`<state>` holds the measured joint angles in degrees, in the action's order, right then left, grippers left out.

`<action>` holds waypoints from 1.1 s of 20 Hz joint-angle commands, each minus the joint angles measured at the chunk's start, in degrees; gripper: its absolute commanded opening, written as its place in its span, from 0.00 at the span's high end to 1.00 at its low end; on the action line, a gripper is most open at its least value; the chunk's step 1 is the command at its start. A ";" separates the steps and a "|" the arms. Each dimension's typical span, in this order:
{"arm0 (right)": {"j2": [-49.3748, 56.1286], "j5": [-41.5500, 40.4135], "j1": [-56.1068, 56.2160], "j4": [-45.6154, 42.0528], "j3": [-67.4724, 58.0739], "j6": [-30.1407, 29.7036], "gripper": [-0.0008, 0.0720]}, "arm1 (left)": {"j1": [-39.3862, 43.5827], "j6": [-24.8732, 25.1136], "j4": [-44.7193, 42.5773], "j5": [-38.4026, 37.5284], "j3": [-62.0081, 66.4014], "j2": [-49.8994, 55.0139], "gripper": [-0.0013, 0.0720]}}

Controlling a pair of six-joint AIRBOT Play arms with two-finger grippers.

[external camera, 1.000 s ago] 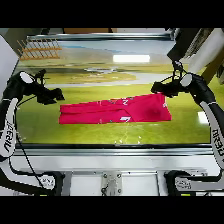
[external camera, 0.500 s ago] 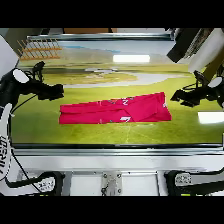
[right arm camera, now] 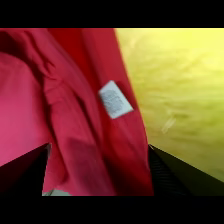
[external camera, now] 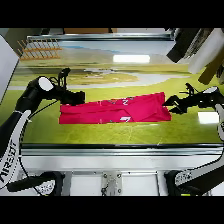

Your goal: Fold the clothes and pants, and hang the long-sleeved shirts on hangers.

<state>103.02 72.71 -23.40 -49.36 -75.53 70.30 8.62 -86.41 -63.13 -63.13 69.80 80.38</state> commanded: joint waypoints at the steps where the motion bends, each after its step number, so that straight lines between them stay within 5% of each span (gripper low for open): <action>1: 1.75 -0.04 4.68 5.33 0.02 -0.68 0.08 | 3.39 0.00 0.24 0.13 3.26 2.64 0.97; 5: 2.32 -1.92 8.90 5.53 0.02 -0.50 0.11 | 5.20 0.02 0.26 0.17 5.22 5.07 0.97; 7: 2.29 -2.84 9.55 5.49 0.02 -0.50 0.65 | 5.79 0.02 0.22 -0.59 5.18 5.99 0.97; 9: 1.81 -2.60 9.29 4.81 0.02 -0.44 0.97 | 5.81 0.02 0.31 -1.88 5.18 6.91 0.97; 16: -9.03 8.57 9.33 -18.01 -8.83 10.14 0.97 | 13.03 -0.98 0.37 3.19 8.22 14.86 0.97; 22: -12.35 20.61 18.03 -25.75 -25.31 15.47 0.97 | 22.01 -2.25 0.37 3.34 24.81 29.29 0.97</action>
<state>92.03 87.33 -9.34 -69.87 -93.67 82.39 26.89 -87.57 -62.74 -60.29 87.83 103.74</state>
